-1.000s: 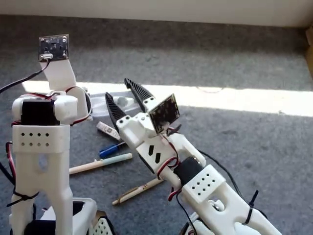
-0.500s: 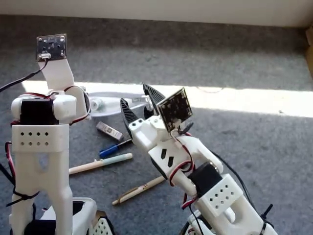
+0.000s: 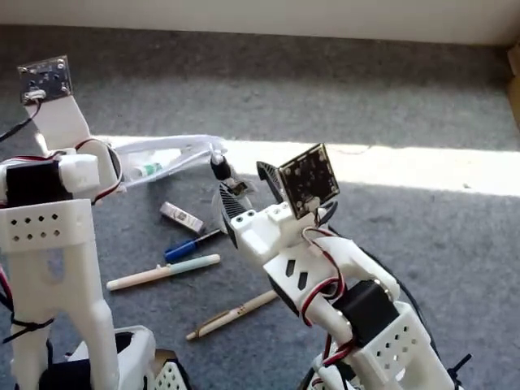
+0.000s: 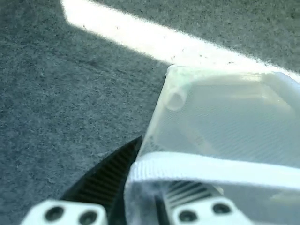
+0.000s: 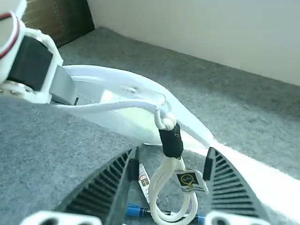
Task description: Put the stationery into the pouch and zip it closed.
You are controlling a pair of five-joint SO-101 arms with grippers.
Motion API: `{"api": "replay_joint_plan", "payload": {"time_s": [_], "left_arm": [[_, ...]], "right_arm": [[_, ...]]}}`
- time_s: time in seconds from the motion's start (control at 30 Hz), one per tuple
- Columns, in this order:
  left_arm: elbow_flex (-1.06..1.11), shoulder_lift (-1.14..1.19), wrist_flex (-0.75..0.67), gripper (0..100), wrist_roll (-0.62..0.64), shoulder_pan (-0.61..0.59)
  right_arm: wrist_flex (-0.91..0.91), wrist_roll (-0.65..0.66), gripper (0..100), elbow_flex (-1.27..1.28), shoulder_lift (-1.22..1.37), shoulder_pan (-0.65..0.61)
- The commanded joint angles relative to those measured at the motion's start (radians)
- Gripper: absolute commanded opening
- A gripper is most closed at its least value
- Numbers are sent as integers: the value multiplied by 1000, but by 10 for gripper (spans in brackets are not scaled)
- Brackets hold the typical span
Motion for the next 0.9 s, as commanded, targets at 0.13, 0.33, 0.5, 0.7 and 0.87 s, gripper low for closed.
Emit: {"api": "replay_joint_plan", "payload": {"time_s": [0.13, 0.33, 0.5, 0.7, 0.87], "left_arm": [[-41, 1, -17, 7, 37, -77], [-54, -1, -17, 7, 37, -101], [-54, -1, -17, 7, 37, -101], [-54, -1, -17, 7, 37, -101], [-51, -1, -17, 7, 34, -101]], "right_arm": [[35, -89, 213, -85, 127, 45], [59, -203, 213, -153, 343, 128], [130, -319, 213, -262, 470, 142], [133, -482, 213, -309, 619, 154], [136, -598, 213, -363, 745, 156]]}}
